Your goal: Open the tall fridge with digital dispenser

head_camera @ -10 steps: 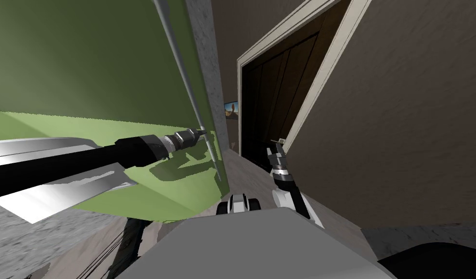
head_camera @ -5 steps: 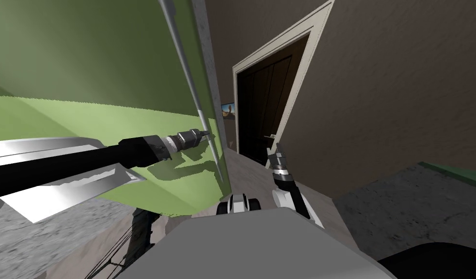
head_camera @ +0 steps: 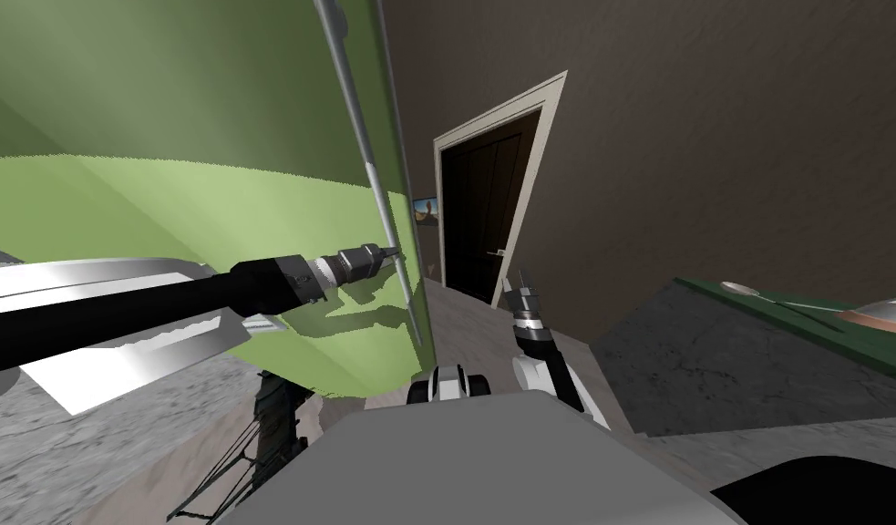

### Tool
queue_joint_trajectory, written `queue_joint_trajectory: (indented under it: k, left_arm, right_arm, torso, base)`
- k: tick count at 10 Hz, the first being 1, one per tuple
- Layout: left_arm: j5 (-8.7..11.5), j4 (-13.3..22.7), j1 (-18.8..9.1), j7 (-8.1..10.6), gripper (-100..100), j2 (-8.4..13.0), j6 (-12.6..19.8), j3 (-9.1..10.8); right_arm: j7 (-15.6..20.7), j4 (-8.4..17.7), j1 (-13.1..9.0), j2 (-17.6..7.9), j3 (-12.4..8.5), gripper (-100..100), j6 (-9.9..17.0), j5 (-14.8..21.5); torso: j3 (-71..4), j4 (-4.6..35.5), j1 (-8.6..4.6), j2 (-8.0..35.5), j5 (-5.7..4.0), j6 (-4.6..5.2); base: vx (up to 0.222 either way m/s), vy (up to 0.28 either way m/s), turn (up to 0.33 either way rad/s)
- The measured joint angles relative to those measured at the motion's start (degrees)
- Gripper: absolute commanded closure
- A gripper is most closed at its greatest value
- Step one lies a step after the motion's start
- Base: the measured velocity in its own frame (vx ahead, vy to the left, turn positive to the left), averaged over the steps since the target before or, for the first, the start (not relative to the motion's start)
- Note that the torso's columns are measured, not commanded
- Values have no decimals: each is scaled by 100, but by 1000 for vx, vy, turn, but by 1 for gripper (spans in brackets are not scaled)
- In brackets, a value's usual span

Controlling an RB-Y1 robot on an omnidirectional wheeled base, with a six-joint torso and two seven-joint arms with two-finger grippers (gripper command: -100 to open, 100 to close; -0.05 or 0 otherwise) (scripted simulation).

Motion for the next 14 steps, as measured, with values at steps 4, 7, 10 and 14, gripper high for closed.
queue_joint_trajectory:
  k: [4,7,10,14]
  left_arm:
    - [34,-19,-42,3,100,127,-278,-25]
    - [128,-40,-35,4,100,278,-558,-71]
    - [219,-17,12,-61,100,390,-839,-73]
    - [366,-59,-26,7,-100,546,-985,32]
  right_arm:
    - [0,0,-2,-1,-1,0,0,0]
    - [0,1,-2,-2,-1,0,0,0]
    - [0,0,-1,-1,-1,0,0,0]
    - [0,0,2,-1,-1,0,0,0]
  torso:
    - [53,-3,45,66,23,-9]
    - [39,6,6,51,1,3]
    - [33,4,-18,45,-8,6]
    - [11,-7,-16,10,-8,4]
  base:
    - [-207,149,-142]
    - [-255,172,-169]
    - [-213,124,-124]
    - [-98,64,-48]
